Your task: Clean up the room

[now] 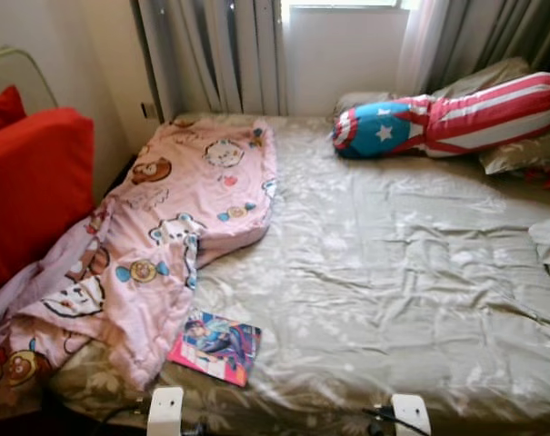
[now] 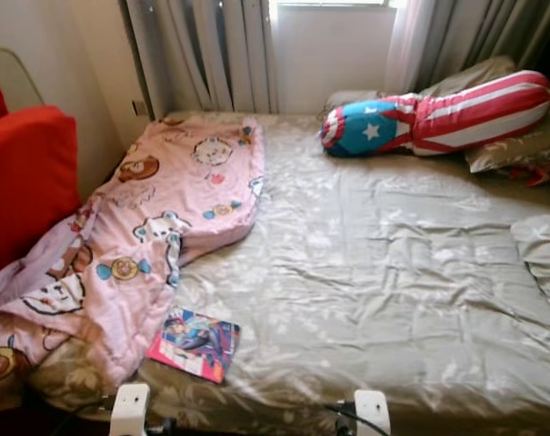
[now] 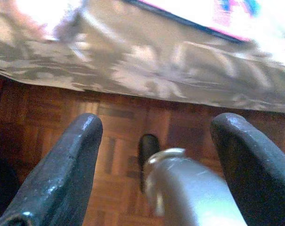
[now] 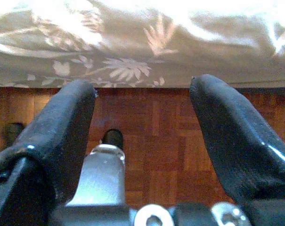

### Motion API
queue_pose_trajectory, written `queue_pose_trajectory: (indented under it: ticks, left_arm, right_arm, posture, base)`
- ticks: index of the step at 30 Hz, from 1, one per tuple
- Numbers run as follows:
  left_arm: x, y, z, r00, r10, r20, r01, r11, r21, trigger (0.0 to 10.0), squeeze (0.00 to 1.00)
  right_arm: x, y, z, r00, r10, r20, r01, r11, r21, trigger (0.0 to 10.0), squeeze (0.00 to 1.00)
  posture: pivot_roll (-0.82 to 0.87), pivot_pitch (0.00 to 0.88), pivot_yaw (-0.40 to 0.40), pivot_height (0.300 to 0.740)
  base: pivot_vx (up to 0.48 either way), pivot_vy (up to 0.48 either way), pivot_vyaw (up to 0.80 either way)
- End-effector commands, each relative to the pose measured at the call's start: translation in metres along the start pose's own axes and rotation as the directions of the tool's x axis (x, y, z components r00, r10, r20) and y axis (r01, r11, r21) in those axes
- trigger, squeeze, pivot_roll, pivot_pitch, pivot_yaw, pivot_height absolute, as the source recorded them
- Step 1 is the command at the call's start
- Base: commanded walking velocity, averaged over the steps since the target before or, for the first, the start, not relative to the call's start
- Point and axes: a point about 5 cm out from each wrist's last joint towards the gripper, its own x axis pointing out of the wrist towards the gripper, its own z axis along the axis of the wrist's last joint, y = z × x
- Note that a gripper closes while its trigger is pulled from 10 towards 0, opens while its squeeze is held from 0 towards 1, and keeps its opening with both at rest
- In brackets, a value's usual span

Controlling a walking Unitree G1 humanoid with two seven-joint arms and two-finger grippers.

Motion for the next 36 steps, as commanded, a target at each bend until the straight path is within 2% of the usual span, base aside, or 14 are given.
queue_pose_trajectory:
  ticks: [1, 27, 36]
  left_arm:
    - [-0.0017, 0.0063, -0.0066, 0.999, 0.015, -0.028, -0.015, 1.000, 0.011, 10.0, 0.00]
    - [-0.0014, 0.0059, -0.0057, 1.000, 0.012, -0.027, -0.012, 1.000, 0.015, 10.0, 0.00]
    - [-0.0014, 0.0055, -0.0052, 1.000, 0.011, -0.021, -0.011, 1.000, 0.014, 10.0, 0.00]
  right_arm:
    - [0.0013, 0.0069, 0.0049, 1.000, 0.016, 0.012, -0.017, 1.000, 0.012, 10.0, 0.00]
    - [0.0021, 0.0108, 0.0086, 0.999, 0.026, 0.026, -0.026, 1.000, 0.008, 10.0, 0.00]
    - [0.0020, 0.0100, 0.0088, 0.999, 0.023, 0.028, -0.023, 1.000, 0.010, 10.0, 0.00]
  posture:
    - [0.04, 0.000, -0.040, 0.740]
    - [0.03, 0.000, -0.038, 0.740]
    - [0.03, 0.000, -0.042, 0.740]
  base:
    - [0.000, 0.416, 0.00]
    - [0.000, 0.414, 0.00]
    - [0.000, 0.000, 0.00]
